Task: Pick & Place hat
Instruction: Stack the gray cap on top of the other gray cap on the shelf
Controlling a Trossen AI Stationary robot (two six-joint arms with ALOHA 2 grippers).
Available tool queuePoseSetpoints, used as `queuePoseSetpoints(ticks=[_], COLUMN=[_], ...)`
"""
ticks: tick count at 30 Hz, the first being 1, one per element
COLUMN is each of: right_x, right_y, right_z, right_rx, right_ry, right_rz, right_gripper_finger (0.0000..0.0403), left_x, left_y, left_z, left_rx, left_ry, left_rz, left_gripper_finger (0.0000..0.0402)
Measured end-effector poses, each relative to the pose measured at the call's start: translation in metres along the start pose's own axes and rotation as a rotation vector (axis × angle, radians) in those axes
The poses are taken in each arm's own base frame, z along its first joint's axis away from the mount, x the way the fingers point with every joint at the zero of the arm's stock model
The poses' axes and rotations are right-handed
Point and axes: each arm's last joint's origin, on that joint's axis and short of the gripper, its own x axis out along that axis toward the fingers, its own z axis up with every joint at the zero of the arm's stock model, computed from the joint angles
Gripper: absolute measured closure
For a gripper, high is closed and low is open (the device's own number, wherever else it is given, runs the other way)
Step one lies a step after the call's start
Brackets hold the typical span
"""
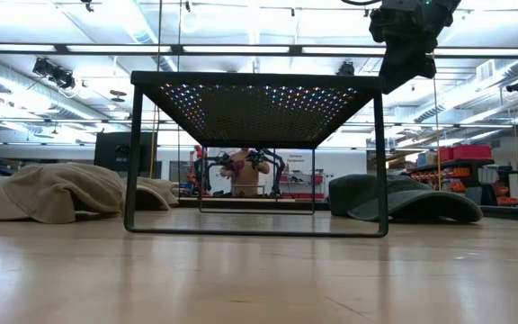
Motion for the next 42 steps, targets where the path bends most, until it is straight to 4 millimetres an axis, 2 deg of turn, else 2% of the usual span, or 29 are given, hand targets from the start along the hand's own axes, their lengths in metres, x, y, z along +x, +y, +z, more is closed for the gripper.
queuePoseSetpoints(ticks=[42], right_x=[-0.0001], right_y=[0.0038], right_z=[0.0025], right_rx=[-0.039], right_ry=[-0.034], right_rz=[0.019], right_gripper_finger=[0.0250], left_x=[0.0001], left_y=[0.0000], left_z=[-0.0001], left_rx=[0.000], left_ry=[0.000], left_rz=[0.000], left_gripper_finger=[0.0353])
